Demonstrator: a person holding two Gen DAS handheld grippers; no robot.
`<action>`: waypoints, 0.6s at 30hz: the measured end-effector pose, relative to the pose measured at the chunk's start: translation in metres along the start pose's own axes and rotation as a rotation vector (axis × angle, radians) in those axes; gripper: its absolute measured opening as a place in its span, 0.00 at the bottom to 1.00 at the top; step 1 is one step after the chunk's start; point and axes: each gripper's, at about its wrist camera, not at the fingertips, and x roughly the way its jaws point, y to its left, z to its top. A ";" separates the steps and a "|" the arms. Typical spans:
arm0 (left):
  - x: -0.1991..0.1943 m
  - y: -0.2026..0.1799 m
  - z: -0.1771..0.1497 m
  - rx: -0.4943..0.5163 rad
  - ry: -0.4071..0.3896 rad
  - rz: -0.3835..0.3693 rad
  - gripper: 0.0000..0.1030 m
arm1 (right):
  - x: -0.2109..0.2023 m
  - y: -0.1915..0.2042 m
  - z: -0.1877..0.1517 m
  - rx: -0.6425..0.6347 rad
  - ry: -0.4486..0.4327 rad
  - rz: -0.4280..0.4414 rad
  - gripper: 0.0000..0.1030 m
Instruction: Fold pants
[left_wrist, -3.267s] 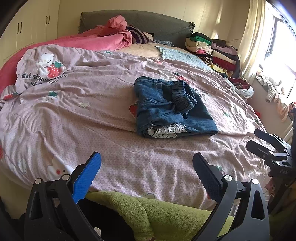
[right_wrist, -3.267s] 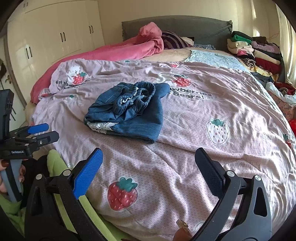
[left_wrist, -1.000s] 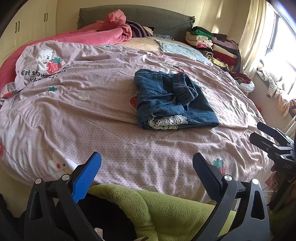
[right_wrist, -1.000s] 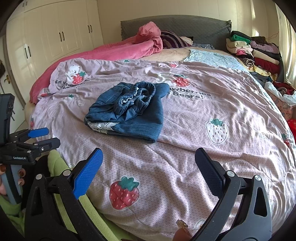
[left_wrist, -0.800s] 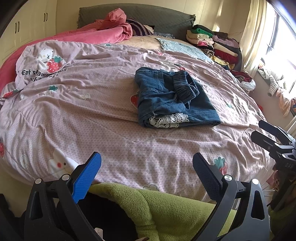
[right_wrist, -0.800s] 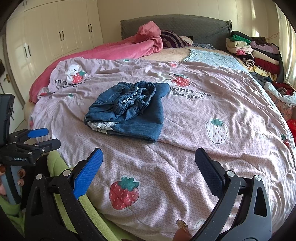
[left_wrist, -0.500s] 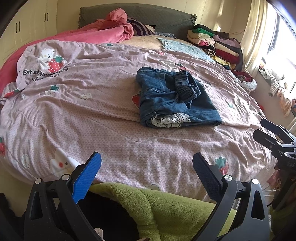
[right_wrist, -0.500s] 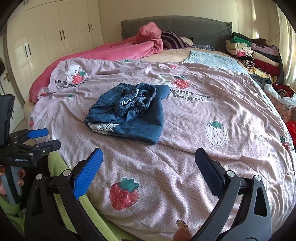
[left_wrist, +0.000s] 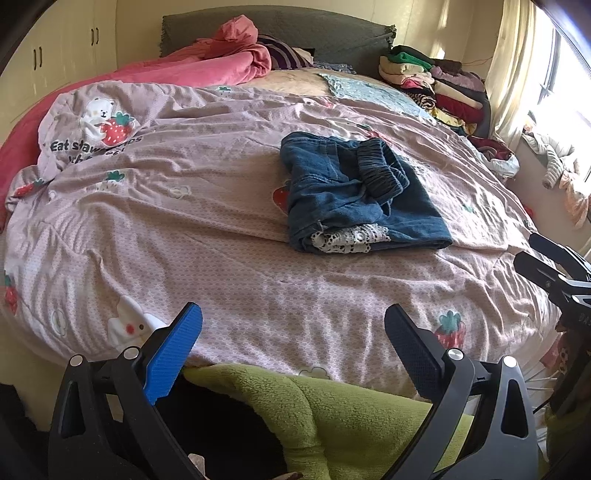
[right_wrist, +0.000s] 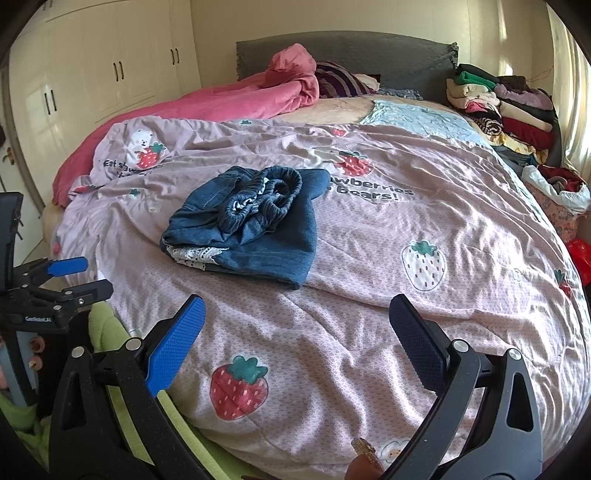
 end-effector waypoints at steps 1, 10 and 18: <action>0.000 0.001 0.000 0.000 0.002 0.004 0.96 | 0.000 -0.002 0.000 0.002 0.000 -0.005 0.91; 0.006 0.006 0.003 0.015 0.003 0.084 0.96 | 0.003 -0.028 0.002 0.039 -0.006 -0.065 0.91; 0.034 0.064 0.036 -0.069 0.020 0.137 0.96 | 0.009 -0.121 -0.003 0.187 0.015 -0.202 0.91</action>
